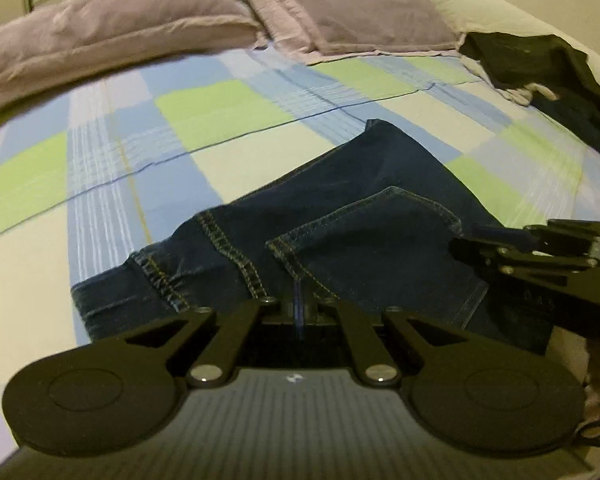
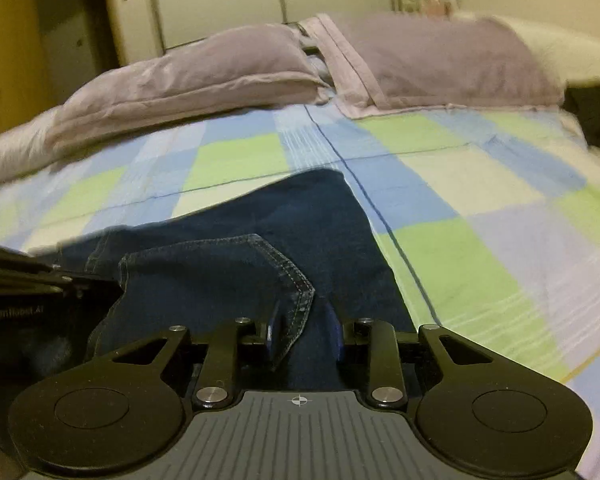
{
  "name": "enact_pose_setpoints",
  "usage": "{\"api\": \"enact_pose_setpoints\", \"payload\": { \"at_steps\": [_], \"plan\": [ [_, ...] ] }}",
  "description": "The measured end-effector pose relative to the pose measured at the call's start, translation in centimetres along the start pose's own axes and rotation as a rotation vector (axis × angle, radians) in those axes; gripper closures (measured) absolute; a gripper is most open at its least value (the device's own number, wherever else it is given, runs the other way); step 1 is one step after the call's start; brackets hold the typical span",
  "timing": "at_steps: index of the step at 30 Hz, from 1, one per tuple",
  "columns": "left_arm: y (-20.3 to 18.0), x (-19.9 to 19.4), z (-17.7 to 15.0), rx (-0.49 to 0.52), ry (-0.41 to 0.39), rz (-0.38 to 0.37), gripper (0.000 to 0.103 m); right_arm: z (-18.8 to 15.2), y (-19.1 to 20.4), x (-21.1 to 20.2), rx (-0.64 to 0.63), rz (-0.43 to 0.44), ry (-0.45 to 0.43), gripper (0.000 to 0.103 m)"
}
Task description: Fold clothes
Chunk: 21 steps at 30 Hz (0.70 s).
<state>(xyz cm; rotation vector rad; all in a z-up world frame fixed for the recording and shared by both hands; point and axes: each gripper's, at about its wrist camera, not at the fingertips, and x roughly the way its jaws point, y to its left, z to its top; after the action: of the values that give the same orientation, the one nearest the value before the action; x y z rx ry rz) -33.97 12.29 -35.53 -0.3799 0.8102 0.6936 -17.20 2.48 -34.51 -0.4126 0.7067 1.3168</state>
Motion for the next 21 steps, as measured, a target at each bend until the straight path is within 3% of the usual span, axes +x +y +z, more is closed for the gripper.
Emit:
{"api": "enact_pose_setpoints", "payload": {
  "at_steps": [1,4,6,7,9,11,13,18,21],
  "plan": [
    [-0.1,-0.6,0.6,0.01,0.005,0.01,0.101,0.2,0.2,-0.1,-0.018,-0.009,0.026,0.074],
    [0.1,-1.9,1.9,0.033,0.042,0.046,0.098,1.7,-0.9,-2.3,0.101,0.018,0.076,0.074],
    [1.0,-0.8,1.9,0.028,0.161,0.09,0.097,2.0,-1.1,-3.6,0.125,0.033,0.109,0.074],
    [1.5,-0.2,1.9,0.026,0.221,0.112,0.099,1.5,-1.0,-3.3,0.125,0.046,0.178,0.074],
    [2.1,0.0,2.5,0.004,0.269,0.103,0.099,1.1,-1.4,-3.1,0.186,0.05,0.255,0.074],
    [2.5,-0.2,3.9,0.013,0.29,0.056,0.099,1.1,-1.8,-3.3,0.256,0.04,0.291,0.074],
    [3.3,-0.3,5.6,0.007,0.278,-0.014,0.098,1.7,-2.6,-4.8,0.36,0.012,0.247,0.074],
    [6.3,1.7,10.7,-0.032,0.248,-0.257,0.097,-1.5,-7.1,-9.0,0.942,-0.134,0.089,0.073],
    [8.0,4.9,13.8,-0.035,0.282,-0.374,0.089,-5.4,-8.0,-10.7,1.277,-0.176,-0.032,0.073]
  ]
}}
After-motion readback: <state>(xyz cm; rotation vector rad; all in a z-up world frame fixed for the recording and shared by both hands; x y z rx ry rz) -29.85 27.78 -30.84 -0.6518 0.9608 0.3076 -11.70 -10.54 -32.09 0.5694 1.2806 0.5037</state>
